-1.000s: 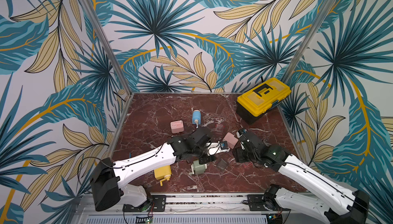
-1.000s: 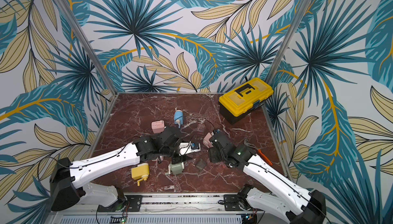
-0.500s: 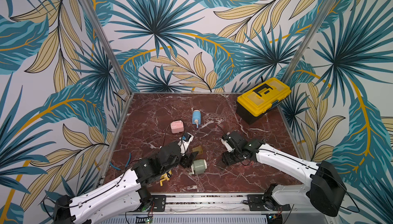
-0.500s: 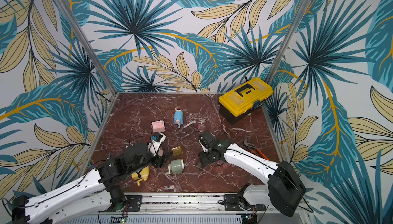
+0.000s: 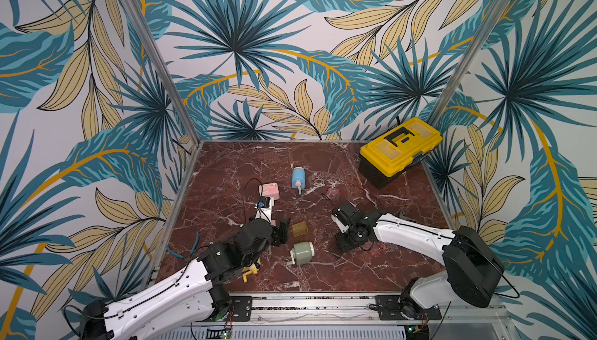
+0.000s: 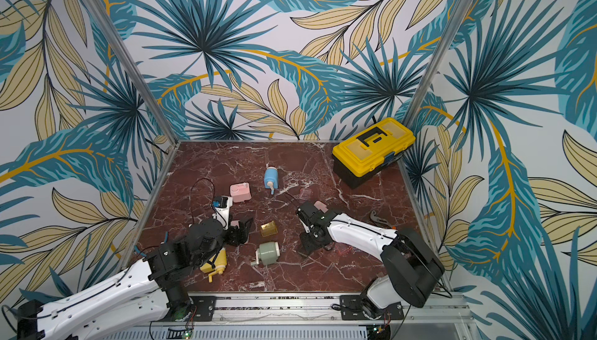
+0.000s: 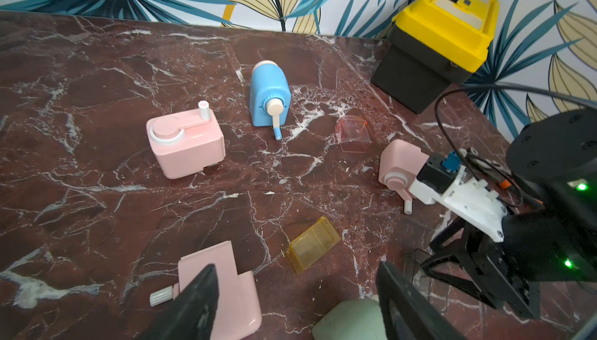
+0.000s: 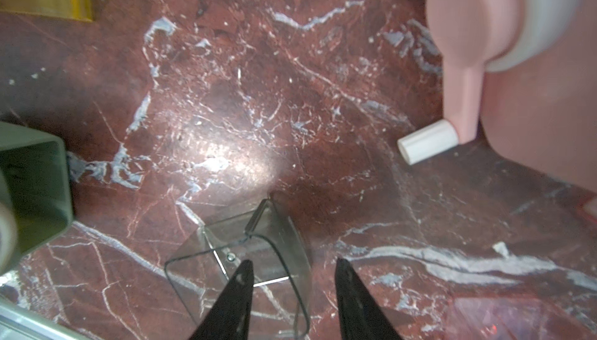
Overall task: Put the tray back into the pencil sharpener
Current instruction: Pick up the container from the center of the board.
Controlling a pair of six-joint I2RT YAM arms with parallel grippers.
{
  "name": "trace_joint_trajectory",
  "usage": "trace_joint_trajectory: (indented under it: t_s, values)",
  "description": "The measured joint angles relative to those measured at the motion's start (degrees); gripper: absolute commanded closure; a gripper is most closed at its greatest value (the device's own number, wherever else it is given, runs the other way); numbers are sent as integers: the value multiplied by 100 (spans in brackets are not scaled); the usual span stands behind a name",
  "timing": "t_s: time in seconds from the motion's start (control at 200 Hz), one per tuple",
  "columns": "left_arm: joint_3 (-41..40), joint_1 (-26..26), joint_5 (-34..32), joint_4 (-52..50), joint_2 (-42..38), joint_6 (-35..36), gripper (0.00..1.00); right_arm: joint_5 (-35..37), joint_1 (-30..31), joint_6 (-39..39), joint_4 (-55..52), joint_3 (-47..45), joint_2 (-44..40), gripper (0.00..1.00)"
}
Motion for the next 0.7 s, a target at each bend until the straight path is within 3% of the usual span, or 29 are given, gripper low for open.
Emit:
trace_joint_trajectory:
  t_s: [0.275, 0.441, 0.701]
  values:
    - [393, 0, 1207, -109, 570, 1543, 21, -61, -2, 140, 179, 2, 168, 81]
    - [719, -28, 1998, -299, 1056, 2468, 16, -160, 0, 308, 284, -9, 168, 85]
    - [1001, -372, 2260, -962, 2024, 3235, 12, -306, 72, 693, 487, -245, 7, 88]
